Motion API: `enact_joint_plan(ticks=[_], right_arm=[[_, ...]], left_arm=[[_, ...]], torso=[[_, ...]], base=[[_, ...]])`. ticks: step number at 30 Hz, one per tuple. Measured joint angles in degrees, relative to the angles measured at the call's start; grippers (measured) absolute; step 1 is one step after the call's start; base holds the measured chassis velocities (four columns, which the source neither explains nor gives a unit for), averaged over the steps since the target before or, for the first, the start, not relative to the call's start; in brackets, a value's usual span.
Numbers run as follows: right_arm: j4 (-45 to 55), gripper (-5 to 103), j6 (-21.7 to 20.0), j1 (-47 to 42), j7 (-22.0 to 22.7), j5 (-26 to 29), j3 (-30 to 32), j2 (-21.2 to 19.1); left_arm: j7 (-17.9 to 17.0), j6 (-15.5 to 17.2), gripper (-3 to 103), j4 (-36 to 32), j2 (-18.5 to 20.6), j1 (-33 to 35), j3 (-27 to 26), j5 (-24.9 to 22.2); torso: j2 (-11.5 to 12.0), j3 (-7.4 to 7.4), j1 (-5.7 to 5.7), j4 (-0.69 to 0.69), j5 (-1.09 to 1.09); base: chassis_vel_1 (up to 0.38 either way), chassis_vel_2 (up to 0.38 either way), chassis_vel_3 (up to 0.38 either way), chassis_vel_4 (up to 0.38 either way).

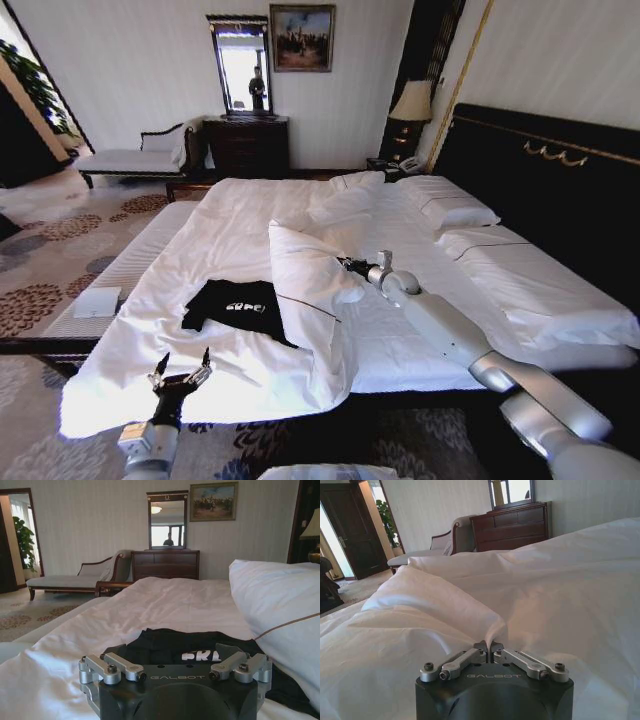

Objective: Fold the clothes on the bed.

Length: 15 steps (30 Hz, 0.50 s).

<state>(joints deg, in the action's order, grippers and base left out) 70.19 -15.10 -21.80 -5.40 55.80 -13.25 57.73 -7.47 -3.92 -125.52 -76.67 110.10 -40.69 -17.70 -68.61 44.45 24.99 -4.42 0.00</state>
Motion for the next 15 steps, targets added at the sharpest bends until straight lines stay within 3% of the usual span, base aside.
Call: enact_joint_plan(ticks=[15], right_arm=[[4.63, 1, 1.50, -3.54, 1.73, -1.65, 3.11, -1.55]], left_arm=[[-0.46, 0.26, 100, -1.37, 0.26, 0.19, -0.01, 0.50]], torso=[[0.00, 0.00, 0.00, 0.01, 0.01]], base=[[0.000, 0.000, 0.000, 0.000]])
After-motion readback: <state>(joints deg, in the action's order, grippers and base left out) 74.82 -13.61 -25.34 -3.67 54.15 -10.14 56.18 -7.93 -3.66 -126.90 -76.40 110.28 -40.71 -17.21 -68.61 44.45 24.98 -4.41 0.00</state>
